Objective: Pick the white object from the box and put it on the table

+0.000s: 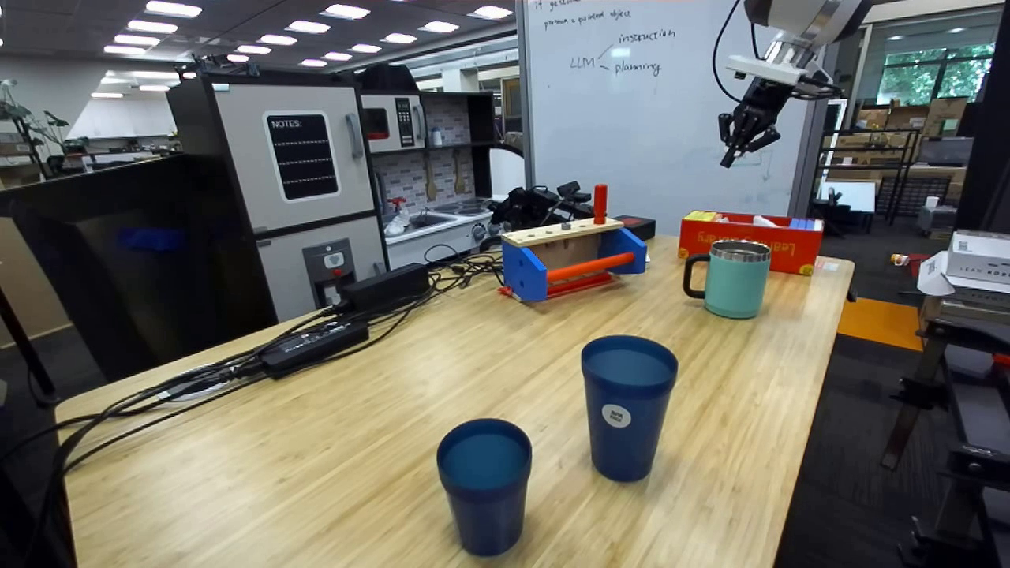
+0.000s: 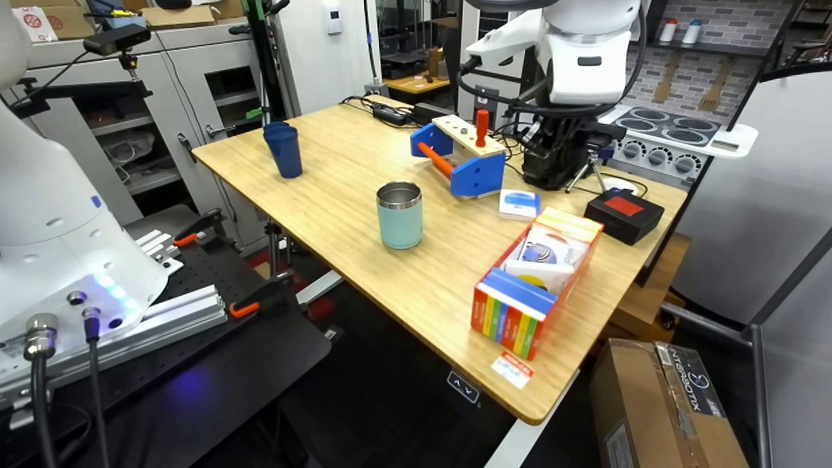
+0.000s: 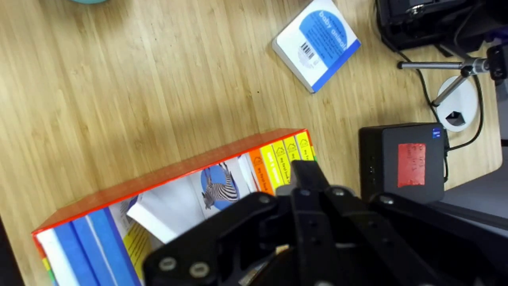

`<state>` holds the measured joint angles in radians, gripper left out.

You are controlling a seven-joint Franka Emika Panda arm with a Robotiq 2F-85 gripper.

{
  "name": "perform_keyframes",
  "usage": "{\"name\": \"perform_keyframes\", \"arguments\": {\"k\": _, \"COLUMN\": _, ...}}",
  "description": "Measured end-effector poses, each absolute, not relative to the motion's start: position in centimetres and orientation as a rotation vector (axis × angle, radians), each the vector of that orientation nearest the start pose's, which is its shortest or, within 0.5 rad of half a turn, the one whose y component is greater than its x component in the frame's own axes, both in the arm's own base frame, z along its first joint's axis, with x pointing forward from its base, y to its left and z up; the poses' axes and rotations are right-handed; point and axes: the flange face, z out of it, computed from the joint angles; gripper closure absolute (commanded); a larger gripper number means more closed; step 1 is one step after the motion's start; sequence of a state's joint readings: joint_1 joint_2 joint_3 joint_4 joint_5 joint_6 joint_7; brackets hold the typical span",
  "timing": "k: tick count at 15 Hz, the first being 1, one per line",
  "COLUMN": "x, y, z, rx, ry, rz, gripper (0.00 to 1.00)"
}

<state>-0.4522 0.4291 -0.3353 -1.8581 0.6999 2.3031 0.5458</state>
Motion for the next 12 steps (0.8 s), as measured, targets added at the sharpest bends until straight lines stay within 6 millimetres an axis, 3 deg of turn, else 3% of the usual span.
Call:
{"name": "perform_keyframes", "arguments": {"k": 1, "x": 46.8, "y": -43.6, "z": 31.1, "rx": -1.791, "ry": 2.124, "rz": -0.152, "gripper": 0.74}}
{"name": "perform_keyframes", "arguments": {"k": 2, "x": 46.3, "y": -43.7, "z": 31.3, "rx": -1.83, "ry": 2.124, "rz": -0.15, "gripper": 0.73}}
{"name": "perform_keyframes", "arguments": {"k": 4, "x": 45.0, "y": -43.8, "z": 31.3, "rx": -1.916, "ry": 2.124, "rz": -0.124, "gripper": 0.61}}
{"name": "perform_keyframes", "arguments": {"k": 9, "x": 41.8, "y": -44.2, "z": 29.8, "rx": -2.096, "ry": 2.103, "rz": -0.015, "gripper": 0.25}}
{"name": "perform_keyframes", "arguments": {"k": 12, "x": 41.0, "y": -43.9, "z": 28.7, "rx": -2.116, "ry": 2.097, "rz": 0.013, "gripper": 0.05}}
